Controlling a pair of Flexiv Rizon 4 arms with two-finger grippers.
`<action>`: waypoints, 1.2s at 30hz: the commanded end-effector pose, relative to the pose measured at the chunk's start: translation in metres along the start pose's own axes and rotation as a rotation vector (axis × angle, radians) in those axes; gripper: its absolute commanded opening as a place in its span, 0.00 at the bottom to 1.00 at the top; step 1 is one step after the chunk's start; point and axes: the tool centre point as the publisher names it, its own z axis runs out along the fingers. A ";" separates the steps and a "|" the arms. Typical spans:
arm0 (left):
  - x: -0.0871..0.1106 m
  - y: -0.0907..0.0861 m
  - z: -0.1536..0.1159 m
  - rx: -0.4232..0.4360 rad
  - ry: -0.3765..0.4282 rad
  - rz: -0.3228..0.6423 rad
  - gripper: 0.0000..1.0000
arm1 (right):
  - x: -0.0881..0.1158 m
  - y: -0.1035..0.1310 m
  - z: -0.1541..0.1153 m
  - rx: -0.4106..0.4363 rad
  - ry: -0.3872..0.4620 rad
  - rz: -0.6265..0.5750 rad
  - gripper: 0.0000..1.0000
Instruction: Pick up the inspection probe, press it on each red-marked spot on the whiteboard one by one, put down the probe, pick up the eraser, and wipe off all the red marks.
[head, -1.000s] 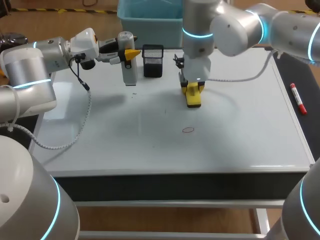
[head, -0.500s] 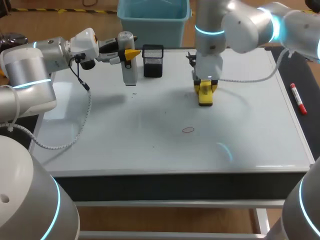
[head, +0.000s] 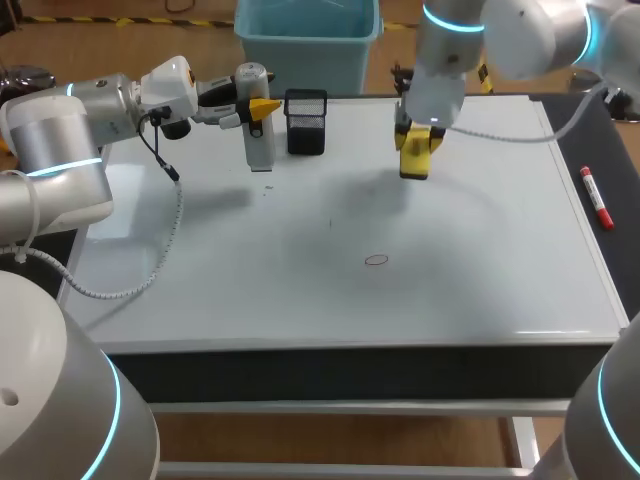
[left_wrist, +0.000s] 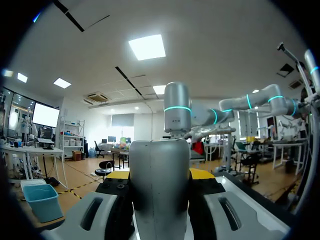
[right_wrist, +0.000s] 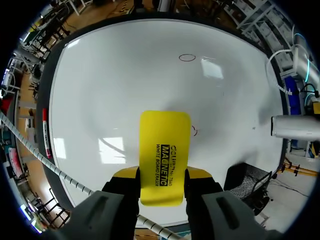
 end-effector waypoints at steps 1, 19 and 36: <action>0.000 0.000 0.001 0.001 0.000 0.001 0.00 | -0.014 0.004 -0.007 0.001 0.041 -0.020 0.00; 0.000 0.000 0.001 0.001 0.000 0.001 0.00 | -0.075 0.009 0.045 -0.010 0.039 -0.080 0.00; 0.000 0.000 0.001 0.001 0.000 0.001 0.00 | -0.065 0.015 0.076 -0.012 0.068 -0.084 0.00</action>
